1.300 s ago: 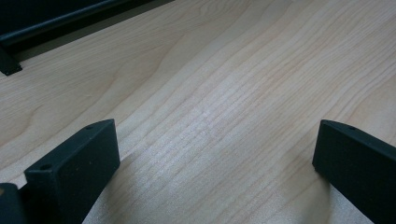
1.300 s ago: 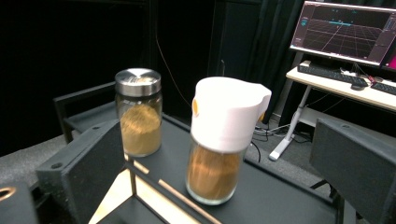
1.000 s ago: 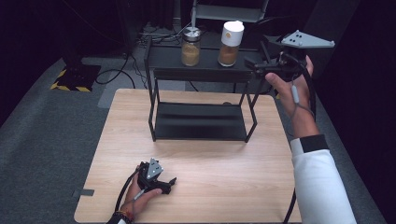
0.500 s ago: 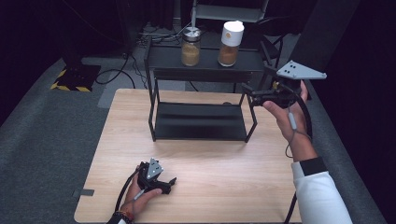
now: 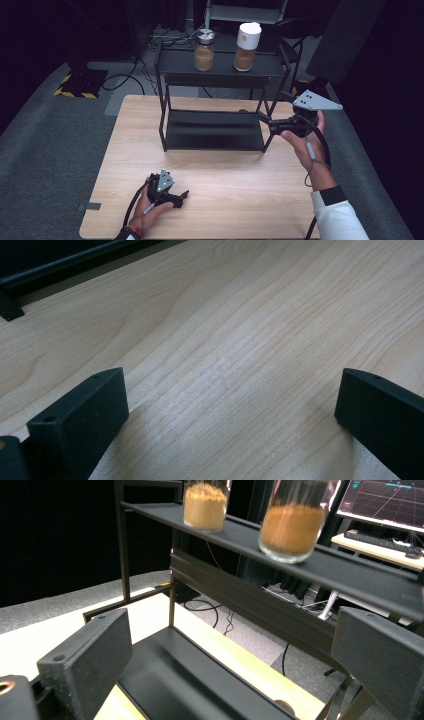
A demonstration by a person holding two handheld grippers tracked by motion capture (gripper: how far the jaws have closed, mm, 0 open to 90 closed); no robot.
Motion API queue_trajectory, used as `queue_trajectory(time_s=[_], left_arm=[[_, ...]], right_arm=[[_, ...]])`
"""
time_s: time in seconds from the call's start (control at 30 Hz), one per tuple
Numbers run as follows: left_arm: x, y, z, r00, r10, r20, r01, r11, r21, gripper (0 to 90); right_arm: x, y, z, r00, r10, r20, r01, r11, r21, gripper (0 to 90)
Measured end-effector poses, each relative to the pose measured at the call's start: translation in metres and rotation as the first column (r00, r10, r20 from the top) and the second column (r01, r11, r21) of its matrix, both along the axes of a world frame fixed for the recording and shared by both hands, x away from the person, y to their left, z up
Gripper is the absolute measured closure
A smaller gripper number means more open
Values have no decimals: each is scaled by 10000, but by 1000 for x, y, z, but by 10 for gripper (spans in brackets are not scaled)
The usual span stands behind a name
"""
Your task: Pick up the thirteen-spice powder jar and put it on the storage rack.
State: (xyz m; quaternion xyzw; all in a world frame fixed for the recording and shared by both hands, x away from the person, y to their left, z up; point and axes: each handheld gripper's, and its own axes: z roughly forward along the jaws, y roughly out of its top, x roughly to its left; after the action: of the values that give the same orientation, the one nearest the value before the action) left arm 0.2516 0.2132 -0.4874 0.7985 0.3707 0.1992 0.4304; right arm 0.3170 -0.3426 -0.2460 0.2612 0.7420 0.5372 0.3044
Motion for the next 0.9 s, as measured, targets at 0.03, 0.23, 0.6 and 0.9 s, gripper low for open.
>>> queue_trajectory(time_s=[0.03, 0.23, 0.6, 0.9], left_arm=[[0, 0, 0, 10000, 0, 0, 0, 10000, 1, 5], [0, 0, 0, 10000, 1, 2, -1, 10000, 3, 5], [0, 0, 0, 10000, -1, 1, 1, 10000, 3, 5], [0, 0, 0, 10000, 0, 2, 0, 10000, 1, 5]], right_arm=[[-1, -2, -3, 10000, -14, -55, 14, 10000, 27, 27], [-9, -9, -24, 9997, -142, -187, 142, 9999, 30, 27], [-20, -9, -56, 9974, -309, -644, 284, 9989, -385, 27], [-31, -5, -78, 9974, -311, -643, 267, 9973, -691, 27]])
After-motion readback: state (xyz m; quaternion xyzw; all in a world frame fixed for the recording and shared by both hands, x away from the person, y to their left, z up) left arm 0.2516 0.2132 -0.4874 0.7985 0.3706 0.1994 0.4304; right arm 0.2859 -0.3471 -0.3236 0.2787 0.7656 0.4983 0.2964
